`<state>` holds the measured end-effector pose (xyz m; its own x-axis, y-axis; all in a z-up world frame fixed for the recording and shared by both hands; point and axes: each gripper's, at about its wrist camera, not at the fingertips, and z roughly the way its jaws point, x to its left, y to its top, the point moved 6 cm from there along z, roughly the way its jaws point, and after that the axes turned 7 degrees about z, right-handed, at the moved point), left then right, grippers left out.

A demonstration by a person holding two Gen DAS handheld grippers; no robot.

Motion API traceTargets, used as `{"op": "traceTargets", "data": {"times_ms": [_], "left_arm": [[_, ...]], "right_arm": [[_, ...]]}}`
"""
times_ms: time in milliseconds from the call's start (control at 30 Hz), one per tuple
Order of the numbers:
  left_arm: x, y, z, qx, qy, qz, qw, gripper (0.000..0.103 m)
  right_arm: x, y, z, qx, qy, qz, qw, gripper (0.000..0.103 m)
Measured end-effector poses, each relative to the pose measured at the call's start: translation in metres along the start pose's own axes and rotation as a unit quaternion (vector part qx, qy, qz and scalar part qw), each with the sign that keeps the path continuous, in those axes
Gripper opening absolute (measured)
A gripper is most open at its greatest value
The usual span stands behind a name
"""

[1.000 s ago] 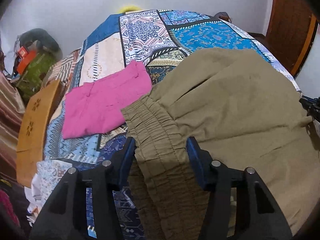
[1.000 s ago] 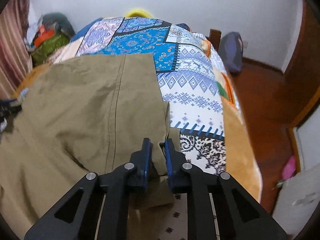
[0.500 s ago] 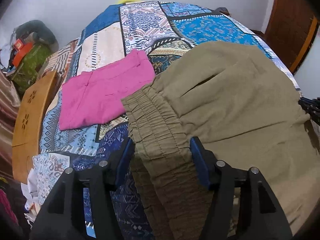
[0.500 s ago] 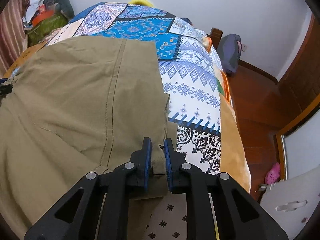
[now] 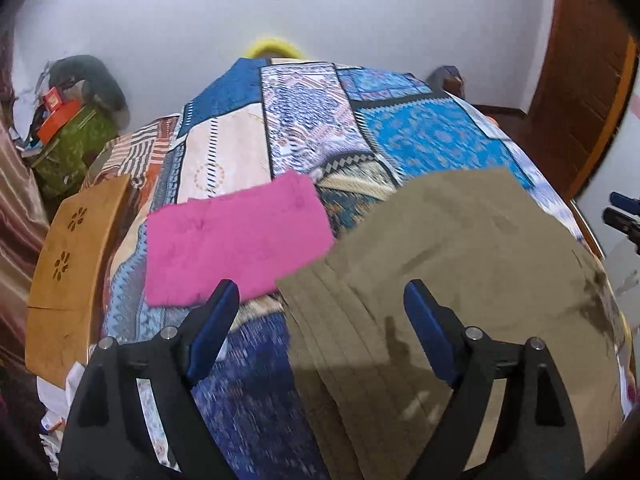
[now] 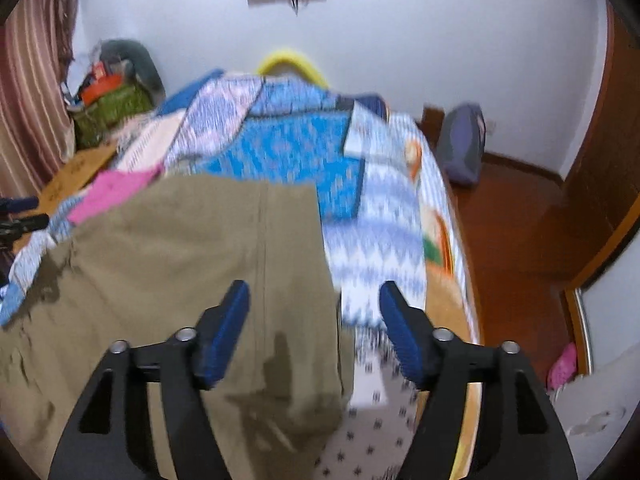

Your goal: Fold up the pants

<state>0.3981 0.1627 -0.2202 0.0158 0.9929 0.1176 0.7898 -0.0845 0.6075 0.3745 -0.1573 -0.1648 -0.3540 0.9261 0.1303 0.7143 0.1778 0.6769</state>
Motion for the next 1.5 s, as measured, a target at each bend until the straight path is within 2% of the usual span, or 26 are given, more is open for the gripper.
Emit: {"op": "traceTargets", "data": {"times_ms": [100, 367, 567, 633, 733, 767, 900, 967, 1000, 1067, 1200, 1300, 1367, 1433, 1500], "left_arm": [[0.012, 0.008, 0.025, 0.021, -0.001, -0.011, 0.9997, 0.085], [0.026, -0.002, 0.098, 0.108, -0.05, -0.055, 0.9914, 0.085], [0.028, -0.01, 0.119, 0.118, -0.083, -0.074, 0.9868, 0.086], [0.027, -0.01, 0.124, 0.121, -0.094, -0.083, 0.9847, 0.086], [0.021, -0.008, 0.127, 0.119, -0.092, -0.067, 0.9863, 0.081], [0.017, -0.007, 0.125, 0.116, -0.095, -0.057, 0.9871, 0.073], [0.011, -0.003, 0.121, 0.108, -0.073, -0.031, 0.991, 0.064], [0.011, -0.003, 0.121, 0.109, -0.065, -0.024, 0.9917, 0.061], [0.012, -0.002, 0.12, 0.107, -0.06, -0.023, 0.9921, 0.058], [0.013, -0.001, 0.119, 0.104, -0.054, -0.02, 0.9929, 0.056], [0.013, 0.006, 0.117, 0.085, -0.014, 0.006, 0.9963, 0.053], [0.016, 0.011, 0.115, 0.075, 0.031, 0.035, 0.9961, 0.048], [0.018, 0.013, 0.117, 0.084, 0.031, 0.03, 0.9955, 0.045], [0.015, 0.015, 0.117, 0.089, 0.02, 0.023, 0.9956, 0.033], [0.011, 0.019, 0.109, 0.084, 0.016, 0.02, 0.9961, 0.017]], "right_arm": [[0.007, 0.018, 0.013, -0.014, 0.01, -0.009, 1.0, 0.08], [0.003, 0.039, 0.086, 0.004, 0.001, -0.008, 1.0, 0.08], [-0.002, 0.041, 0.129, 0.035, 0.02, 0.003, 0.999, 0.08], [0.0, 0.04, 0.146, 0.062, 0.026, 0.001, 0.998, 0.08], [0.005, 0.039, 0.161, 0.082, 0.038, 0.0, 0.996, 0.078], [0.008, 0.038, 0.165, 0.086, 0.04, -0.003, 0.995, 0.073], [0.017, 0.036, 0.173, 0.098, 0.047, -0.014, 0.994, 0.059], [0.02, 0.037, 0.173, 0.102, 0.051, -0.018, 0.993, 0.036], [0.02, 0.037, 0.173, 0.102, 0.042, -0.02, 0.994, 0.033], [0.02, 0.038, 0.173, 0.099, 0.025, -0.029, 0.994, 0.014], [0.021, 0.04, 0.167, 0.069, -0.013, -0.048, 0.996, 0.012], [0.022, 0.044, 0.158, 0.043, -0.045, -0.062, 0.996, 0.011], [0.018, 0.048, 0.154, 0.039, -0.043, -0.046, 0.997, 0.011], [0.015, 0.052, 0.148, 0.039, -0.035, -0.025, 0.998, 0.011], [0.016, 0.056, 0.135, 0.026, -0.031, -0.026, 0.999, 0.011]]}}
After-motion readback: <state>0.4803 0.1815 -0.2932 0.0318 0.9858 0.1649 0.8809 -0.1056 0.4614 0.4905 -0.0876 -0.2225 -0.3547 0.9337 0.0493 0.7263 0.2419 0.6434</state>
